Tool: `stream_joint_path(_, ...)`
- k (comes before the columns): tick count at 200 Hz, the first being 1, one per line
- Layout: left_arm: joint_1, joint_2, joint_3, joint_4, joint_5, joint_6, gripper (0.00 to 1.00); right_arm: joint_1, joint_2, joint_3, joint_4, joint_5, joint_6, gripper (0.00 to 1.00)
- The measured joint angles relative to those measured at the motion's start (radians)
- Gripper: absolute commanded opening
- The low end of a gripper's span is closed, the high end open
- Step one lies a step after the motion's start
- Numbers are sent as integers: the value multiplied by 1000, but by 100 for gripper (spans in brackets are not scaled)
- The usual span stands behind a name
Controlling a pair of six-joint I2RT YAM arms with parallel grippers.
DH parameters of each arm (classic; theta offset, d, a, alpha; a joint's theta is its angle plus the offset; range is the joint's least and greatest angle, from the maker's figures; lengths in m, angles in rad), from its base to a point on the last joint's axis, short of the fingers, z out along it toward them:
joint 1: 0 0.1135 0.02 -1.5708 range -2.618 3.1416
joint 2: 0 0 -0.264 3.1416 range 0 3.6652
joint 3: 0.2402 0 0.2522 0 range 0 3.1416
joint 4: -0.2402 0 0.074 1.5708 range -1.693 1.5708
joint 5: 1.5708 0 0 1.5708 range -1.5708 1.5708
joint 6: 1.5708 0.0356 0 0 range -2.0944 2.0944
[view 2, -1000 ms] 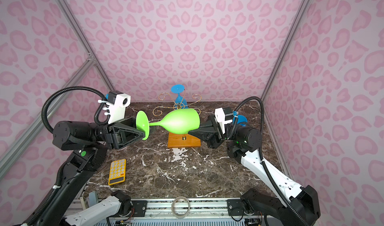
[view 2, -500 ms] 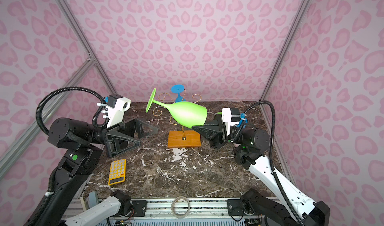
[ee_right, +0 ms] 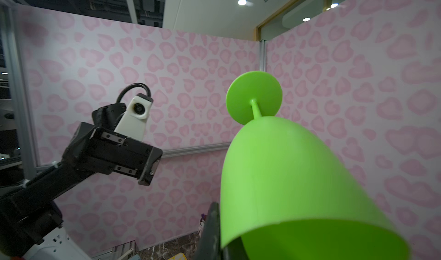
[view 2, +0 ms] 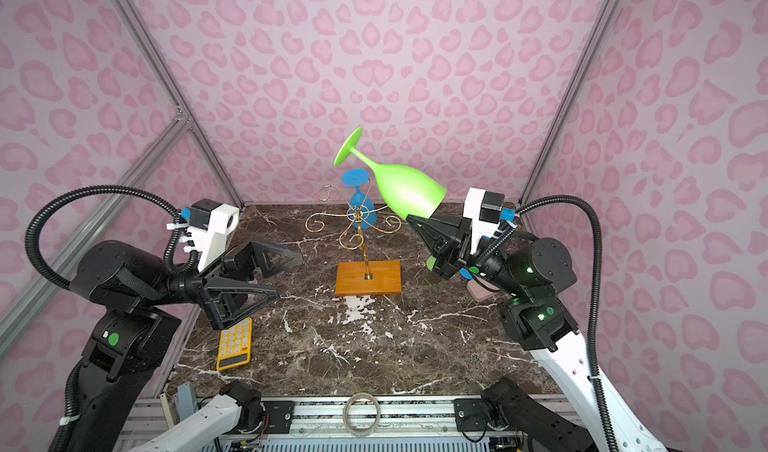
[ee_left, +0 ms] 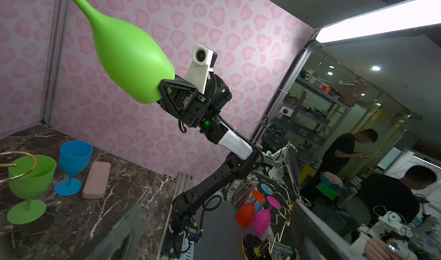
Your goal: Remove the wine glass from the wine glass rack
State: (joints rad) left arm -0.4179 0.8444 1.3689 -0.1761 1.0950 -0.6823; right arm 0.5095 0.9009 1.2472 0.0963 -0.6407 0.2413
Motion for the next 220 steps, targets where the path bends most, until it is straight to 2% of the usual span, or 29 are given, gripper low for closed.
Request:
stream_joint_path(28,3,-59,-36,-73,-152,137,97,-48,37,130,-270,125,-68,0)
stream_joint_path(58,3,-128,-102,-128,-381,251,97,-60,113,276,-533,229,-115,0)
stream_joint_path(86,3,-185,-174,-148,-607,317,97,-60,167,407,-749,318,-154,0)
stream_joint_path(125,3,-202,-209,-151,-822,372,97,-43,179,510,-1006,463,-191,0)
stream_joint_path(170,3,-197,-227,-150,-1016,402,97,73,198,533,-1246,624,-195,0)
stream_joint_path(194,3,-177,-227,-146,-1070,401,97,128,234,502,-1339,690,-180,0)
stream_joint_path(220,3,-172,-240,-135,-1097,401,97,145,275,461,-1402,704,-172,0)
